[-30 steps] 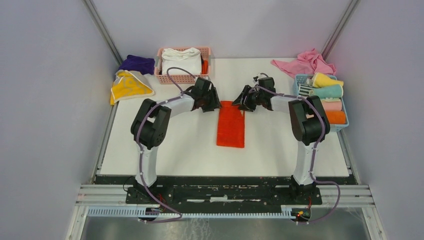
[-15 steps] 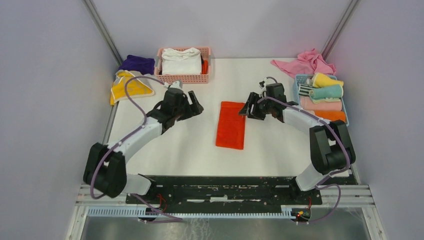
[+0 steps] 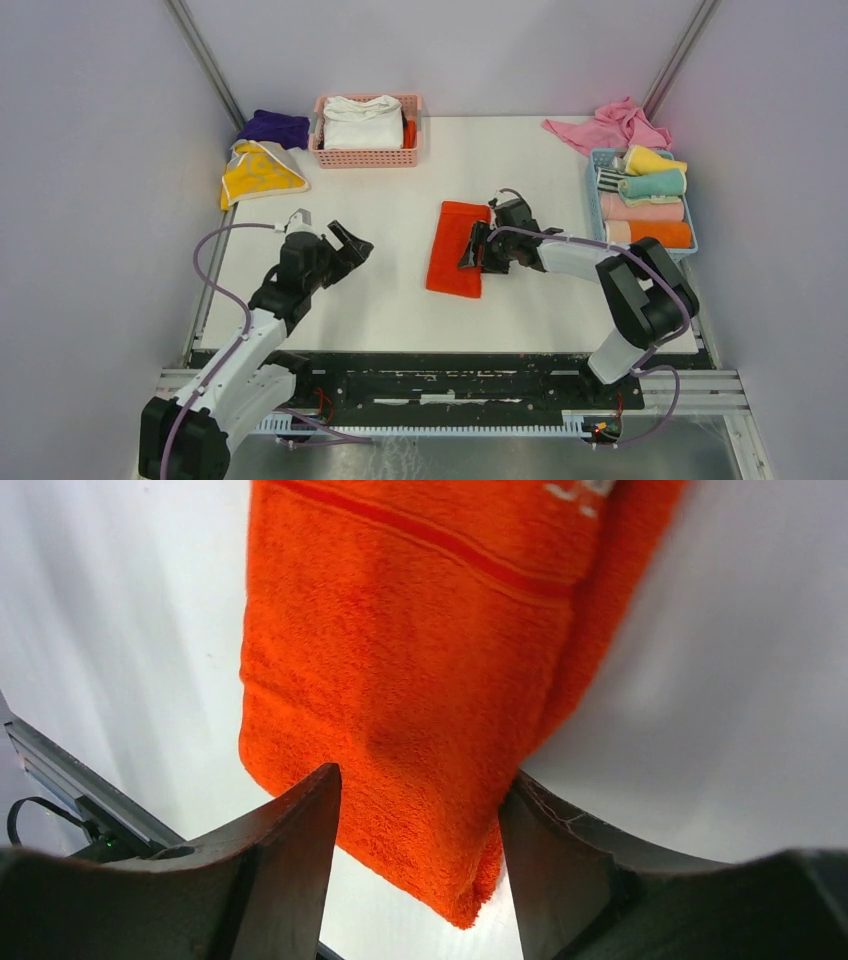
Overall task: Roll the towels
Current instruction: Roll the towel at the center of the board.
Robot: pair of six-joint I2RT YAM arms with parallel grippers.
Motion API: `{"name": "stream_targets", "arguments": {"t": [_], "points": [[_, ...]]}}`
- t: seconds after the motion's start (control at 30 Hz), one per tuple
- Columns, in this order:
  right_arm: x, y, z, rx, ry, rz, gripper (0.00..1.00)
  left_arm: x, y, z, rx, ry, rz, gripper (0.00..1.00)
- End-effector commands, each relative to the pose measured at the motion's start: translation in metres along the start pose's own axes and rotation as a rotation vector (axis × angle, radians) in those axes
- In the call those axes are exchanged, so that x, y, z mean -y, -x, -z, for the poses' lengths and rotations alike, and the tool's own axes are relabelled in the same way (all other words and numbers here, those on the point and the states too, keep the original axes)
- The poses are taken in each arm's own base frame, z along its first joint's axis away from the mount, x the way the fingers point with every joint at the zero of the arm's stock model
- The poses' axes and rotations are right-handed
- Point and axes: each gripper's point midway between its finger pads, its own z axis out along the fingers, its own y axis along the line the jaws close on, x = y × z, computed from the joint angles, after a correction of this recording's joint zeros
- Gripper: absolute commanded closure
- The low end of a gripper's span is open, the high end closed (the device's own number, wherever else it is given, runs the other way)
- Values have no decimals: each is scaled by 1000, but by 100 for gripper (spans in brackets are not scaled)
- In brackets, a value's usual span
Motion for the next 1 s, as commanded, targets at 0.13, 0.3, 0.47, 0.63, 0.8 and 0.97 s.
{"name": "stream_targets", "arguments": {"t": [0.13,0.3,0.47,0.63,0.8,0.97], "points": [[-73,13,-30,17,98,49,33,8,-26,-10,-107,-56,135,7],[-66,9,1,19,45,197,31,12,-43,-18,-167,-53,151,10],[-70,8,28,35,0,425,32,12,-52,-29,-186,-27,166,14],[-98,8,27,66,-11,663,35,15,-55,-43,-206,-5,178,19],[-120,-4,9,54,-54,874,39,15,-59,-54,-221,14,197,24],[-118,-13,-10,31,-131,983,40,16,-62,-59,-236,21,195,26]]}}
